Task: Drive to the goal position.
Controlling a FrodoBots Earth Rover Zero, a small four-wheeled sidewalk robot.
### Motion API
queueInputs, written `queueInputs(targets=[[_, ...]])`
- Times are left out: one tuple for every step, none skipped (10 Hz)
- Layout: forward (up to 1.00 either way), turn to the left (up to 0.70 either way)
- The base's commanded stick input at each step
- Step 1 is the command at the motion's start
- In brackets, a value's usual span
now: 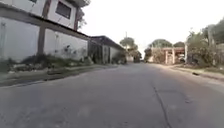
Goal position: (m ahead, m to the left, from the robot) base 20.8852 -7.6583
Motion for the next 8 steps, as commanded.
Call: queueInputs(targets=[[1.0, 0.0], [1.0, 0.0], [1.0, 0.0], [1.0, 0.0], [1.0, -0.16], [1.0, -0.34], [1.0, -0.4], [1.0, -0.4]])
